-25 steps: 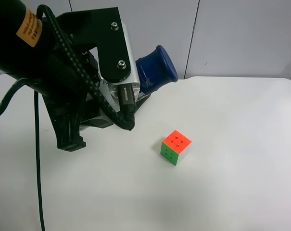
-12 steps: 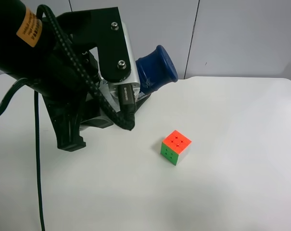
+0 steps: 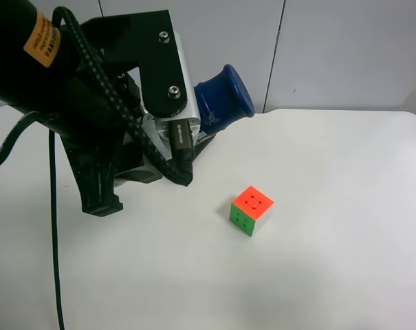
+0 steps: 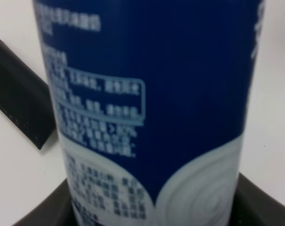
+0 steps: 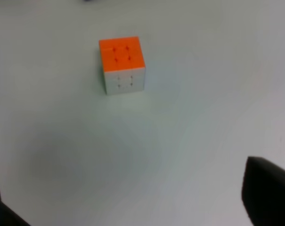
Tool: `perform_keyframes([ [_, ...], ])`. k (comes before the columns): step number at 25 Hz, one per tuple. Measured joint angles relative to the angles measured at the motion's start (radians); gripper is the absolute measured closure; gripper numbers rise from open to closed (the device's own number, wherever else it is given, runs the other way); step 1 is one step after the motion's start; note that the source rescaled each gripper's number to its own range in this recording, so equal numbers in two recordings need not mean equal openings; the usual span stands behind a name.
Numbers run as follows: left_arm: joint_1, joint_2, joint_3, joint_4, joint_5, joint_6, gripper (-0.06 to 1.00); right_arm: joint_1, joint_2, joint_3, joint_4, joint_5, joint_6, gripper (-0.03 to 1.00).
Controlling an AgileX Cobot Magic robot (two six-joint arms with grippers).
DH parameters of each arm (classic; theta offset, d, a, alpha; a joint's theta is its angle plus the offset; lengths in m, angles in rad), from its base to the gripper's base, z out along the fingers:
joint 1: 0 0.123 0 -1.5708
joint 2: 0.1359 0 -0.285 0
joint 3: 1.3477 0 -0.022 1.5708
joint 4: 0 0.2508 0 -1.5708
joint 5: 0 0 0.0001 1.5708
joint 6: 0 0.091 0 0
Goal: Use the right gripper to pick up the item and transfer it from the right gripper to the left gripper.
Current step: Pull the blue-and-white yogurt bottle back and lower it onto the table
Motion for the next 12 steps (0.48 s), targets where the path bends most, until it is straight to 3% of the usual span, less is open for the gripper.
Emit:
perform_keyframes([
  [7, 0.0, 0.0, 0.0, 0.0, 0.0, -0.001, 0.94, -0.012, -0.008, 0.0, 0.006, 0.0, 0.0, -0.03],
  [12, 0.0, 0.0, 0.0, 0.0, 0.0, -0.002, 0.94, -0.169, -0.078, 0.0, 0.007, 0.0, 0.0, -0.03],
])
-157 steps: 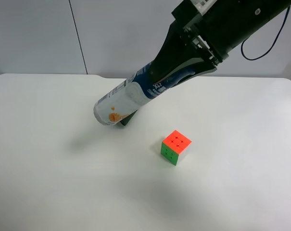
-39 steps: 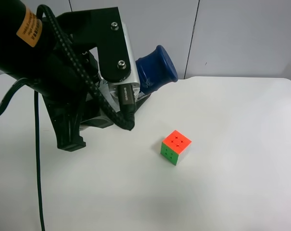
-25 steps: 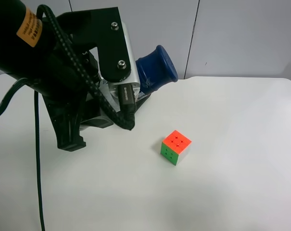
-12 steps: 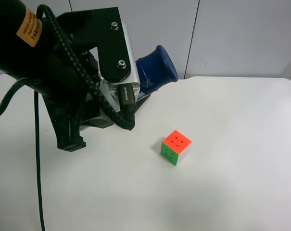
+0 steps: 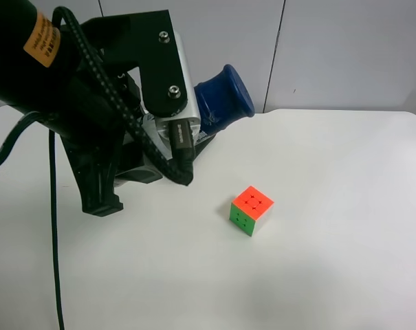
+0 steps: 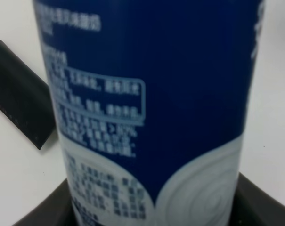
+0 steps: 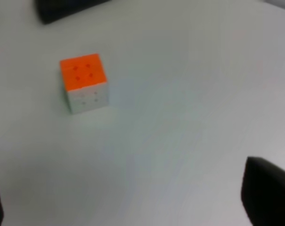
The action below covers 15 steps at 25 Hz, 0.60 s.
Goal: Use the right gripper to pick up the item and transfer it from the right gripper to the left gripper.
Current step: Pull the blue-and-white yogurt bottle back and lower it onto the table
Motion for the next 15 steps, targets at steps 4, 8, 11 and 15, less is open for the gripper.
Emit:
perform_keyframes([
  [4, 0.0, 0.0, 0.0, 0.0, 0.0, 0.0, 0.94, -0.149, -0.041, 0.0, 0.0, -0.001, 0.0, -0.03],
  [8, 0.0, 0.0, 0.0, -0.004, -0.015, -0.002, 0.94, -0.222, -0.041, 0.0, 0.001, -0.001, 0.0, -0.03],
  [11, 0.0, 0.0, 0.0, -0.019, -0.018, -0.003, 0.94, -0.228, -0.041, 0.0, 0.009, -0.001, 0.0, -0.03],
  [15, 0.029, 0.001, 0.0, -0.017, 0.006, -0.067, 0.94, -0.228, -0.041, 0.0, 0.014, -0.001, 0.0, -0.03],
])
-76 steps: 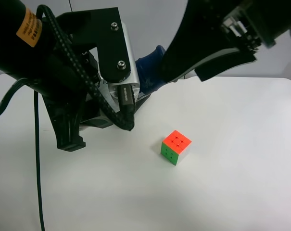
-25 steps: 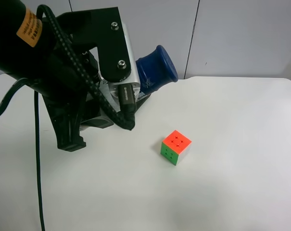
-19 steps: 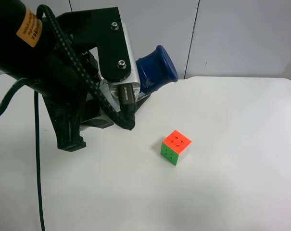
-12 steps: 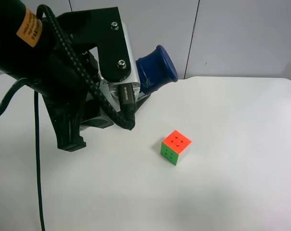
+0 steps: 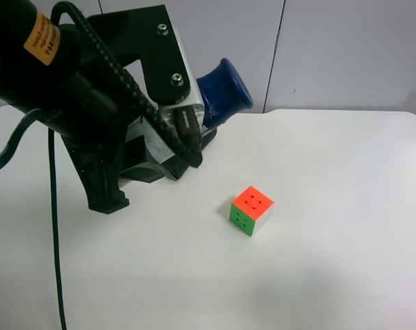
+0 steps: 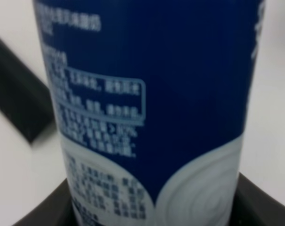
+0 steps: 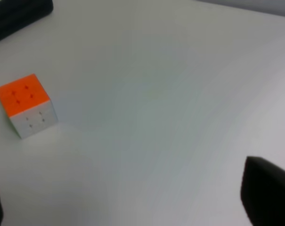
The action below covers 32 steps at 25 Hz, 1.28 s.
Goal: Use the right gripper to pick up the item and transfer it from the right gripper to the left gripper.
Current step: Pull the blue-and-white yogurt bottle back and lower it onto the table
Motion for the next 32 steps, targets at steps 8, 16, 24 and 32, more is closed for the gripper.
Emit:
perform_keyframes([
  [8, 0.331, 0.008, 0.0, -0.036, 0.126, -0.055, 0.94, 0.0, 0.0, 0.0, 0.003, 0.0, 0.0, -0.03],
  [16, 0.672, 0.108, 0.0, -0.158, 0.083, -0.055, 0.94, 0.0, 0.0, 0.0, 0.004, 0.0, 0.0, -0.03],
  [24, 0.86, 0.281, 0.05, -0.222, -0.054, -0.055, 0.94, 0.0, 0.0, 0.0, 0.004, 0.0, 0.0, -0.03],
  [32, 0.992, 0.414, 0.127, -0.271, -0.182, -0.021, 0.94, 0.0, 0.0, 0.0, 0.004, 0.0, 0.0, -0.03],
])
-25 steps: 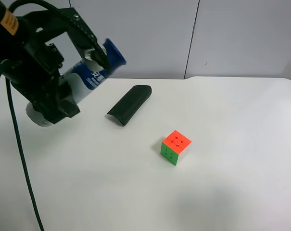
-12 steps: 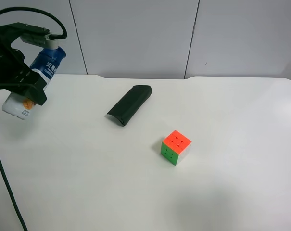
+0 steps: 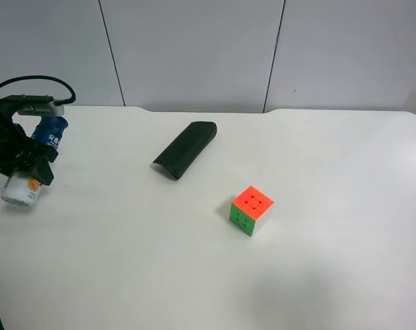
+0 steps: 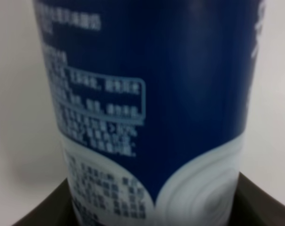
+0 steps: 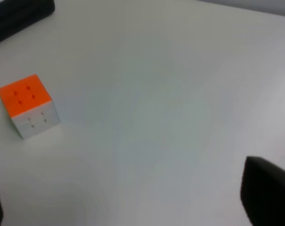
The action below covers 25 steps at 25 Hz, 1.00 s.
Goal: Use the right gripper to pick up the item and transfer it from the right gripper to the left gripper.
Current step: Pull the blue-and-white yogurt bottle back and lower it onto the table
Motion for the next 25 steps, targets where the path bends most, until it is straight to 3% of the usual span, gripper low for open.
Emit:
perform_keyframes([
  [6, 0.006, 0.08, 0.011, -0.009, -0.09, 0.003, 0.94, 0.0, 0.0, 0.0, 0.0, 0.0, 0.0, -0.03],
  [18, 0.006, 0.148, 0.013, -0.012, -0.097, 0.003, 0.93, 0.0, 0.0, 0.0, 0.0, 0.0, 0.0, -0.03],
  [20, 0.006, 0.148, 0.013, -0.013, -0.1, -0.011, 0.7, 0.0, 0.0, 0.0, 0.0, 0.0, 0.0, -0.03],
  [22, 0.006, 0.148, 0.013, -0.018, -0.107, -0.061, 0.24, 0.0, 0.0, 0.0, 0.0, 0.0, 0.0, -0.03],
  [24, 0.006, 0.148, 0.01, -0.019, -0.105, -0.091, 0.04, 0.0, 0.0, 0.0, 0.0, 0.0, 0.0, -0.03],
  [25, 0.006, 0.148, 0.004, -0.014, -0.094, -0.098, 0.0, 0.0, 0.0, 0.0, 0.0, 0.0, 0.0, -0.03],
])
